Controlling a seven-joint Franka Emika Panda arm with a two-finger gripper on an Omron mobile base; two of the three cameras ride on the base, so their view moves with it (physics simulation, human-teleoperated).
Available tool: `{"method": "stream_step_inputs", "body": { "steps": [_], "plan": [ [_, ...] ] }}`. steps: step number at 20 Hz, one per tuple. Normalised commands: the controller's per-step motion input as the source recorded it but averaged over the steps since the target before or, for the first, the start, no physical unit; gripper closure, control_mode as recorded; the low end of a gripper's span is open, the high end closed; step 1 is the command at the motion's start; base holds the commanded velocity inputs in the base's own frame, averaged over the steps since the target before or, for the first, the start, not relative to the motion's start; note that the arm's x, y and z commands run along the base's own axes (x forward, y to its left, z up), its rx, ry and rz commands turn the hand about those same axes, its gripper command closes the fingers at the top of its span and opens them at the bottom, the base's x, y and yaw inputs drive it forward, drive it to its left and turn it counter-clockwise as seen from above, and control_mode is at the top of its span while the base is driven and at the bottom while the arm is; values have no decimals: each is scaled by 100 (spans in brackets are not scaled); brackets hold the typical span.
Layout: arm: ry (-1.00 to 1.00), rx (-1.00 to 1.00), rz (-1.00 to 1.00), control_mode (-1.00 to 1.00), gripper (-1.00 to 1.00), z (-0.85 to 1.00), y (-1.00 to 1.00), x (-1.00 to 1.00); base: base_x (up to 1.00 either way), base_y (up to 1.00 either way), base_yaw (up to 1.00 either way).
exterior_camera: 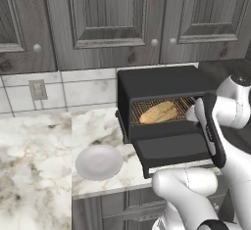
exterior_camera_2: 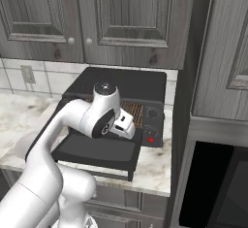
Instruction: Pull the toaster oven rack outwards. Pick up the baguette from the plate and place it on the toaster oven rack. Close the toaster oven door fully and set the temperature to the lowest setting.
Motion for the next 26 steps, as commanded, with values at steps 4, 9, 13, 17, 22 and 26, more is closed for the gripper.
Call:
{"method": "stream_step_inputs", "body": {
  "steps": [4, 9, 13, 17, 22, 26],
  "plan": [
    [-5, -2, 1, -100, -100, 0, -7, 3, 0, 0, 0],
    [-4, -3, 0, -100, -100, 0, 0, 16, 0, 0, 0],
    [0, -2, 0, -100, -100, 0, 0, 21, 0, 0, 0],
    [0, -2, 0, -100, -100, -1, 0, 34, 0, 0, 0],
    [0, 0, 0, -100, -100, -24, 0, 34, 0, 0, 0],
    [0, 0, 0, -100, -100, -28, 0, 10, 0, 0, 0]
  ]
}}
